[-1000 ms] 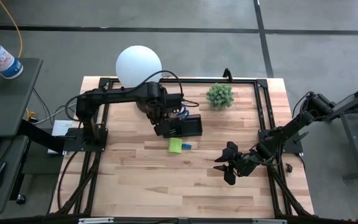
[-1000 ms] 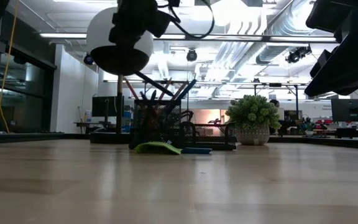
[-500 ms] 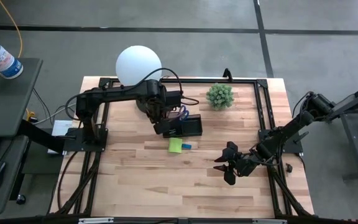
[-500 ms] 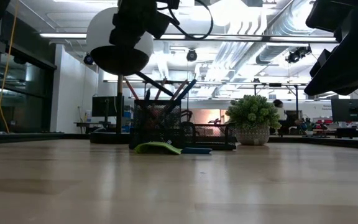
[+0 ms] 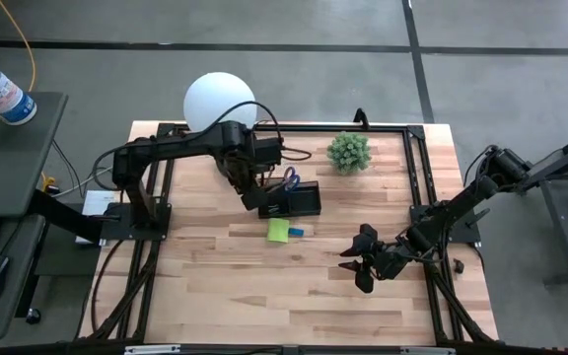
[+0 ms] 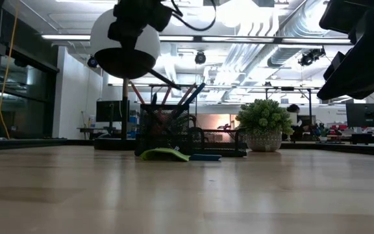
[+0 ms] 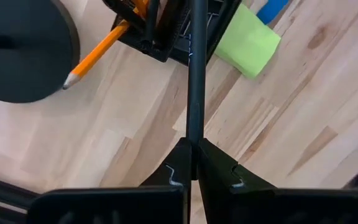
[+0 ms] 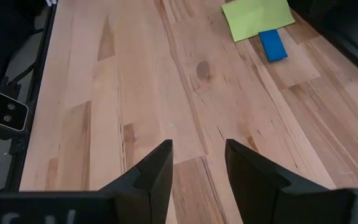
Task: Pick and place office supplies into organizer
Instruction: Put the black pen into the top left side of the desk organizer
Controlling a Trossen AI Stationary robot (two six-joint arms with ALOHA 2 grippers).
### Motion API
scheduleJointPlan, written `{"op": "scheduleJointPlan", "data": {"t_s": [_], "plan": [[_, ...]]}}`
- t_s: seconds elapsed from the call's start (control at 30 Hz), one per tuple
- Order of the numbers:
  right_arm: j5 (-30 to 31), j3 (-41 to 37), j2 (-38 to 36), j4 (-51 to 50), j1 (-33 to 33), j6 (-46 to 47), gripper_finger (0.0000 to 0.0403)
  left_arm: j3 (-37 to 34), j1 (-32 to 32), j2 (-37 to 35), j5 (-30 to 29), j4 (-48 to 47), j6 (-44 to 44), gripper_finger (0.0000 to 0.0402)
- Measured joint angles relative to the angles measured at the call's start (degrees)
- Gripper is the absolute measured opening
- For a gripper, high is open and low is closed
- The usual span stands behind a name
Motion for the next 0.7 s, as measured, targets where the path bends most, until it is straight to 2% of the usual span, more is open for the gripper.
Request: {"op": "scheduleJointPlan", "data": {"t_s": [0.23,0.37,0.53,0.63,0.7], "plan": [[0.0,0.0,0.0,0.02,-0.04,-0.17,0.0138,-0.02,3.12,0.16,3.22,0.07,-3.47,0.0],[0.2,0.0,0.0,0.04,-0.04,0.11,0.0138,-0.02,5.62,0.16,10.23,0.02,-6.55,0.0],[0.37,0.0,0.0,0.08,-0.04,0.13,0.0138,-0.26,8.11,0.16,14.85,0.07,-9.31,0.0],[0.42,0.0,0.0,0.09,-0.04,0.11,0.0138,-2.31,9.41,0.18,21.93,0.0,-12.28,0.0],[0.69,0.0,0.01,0.09,-0.04,0.11,0.0138,-3.74,9.89,0.21,24.27,0.03,-13.26,0.0]]}}
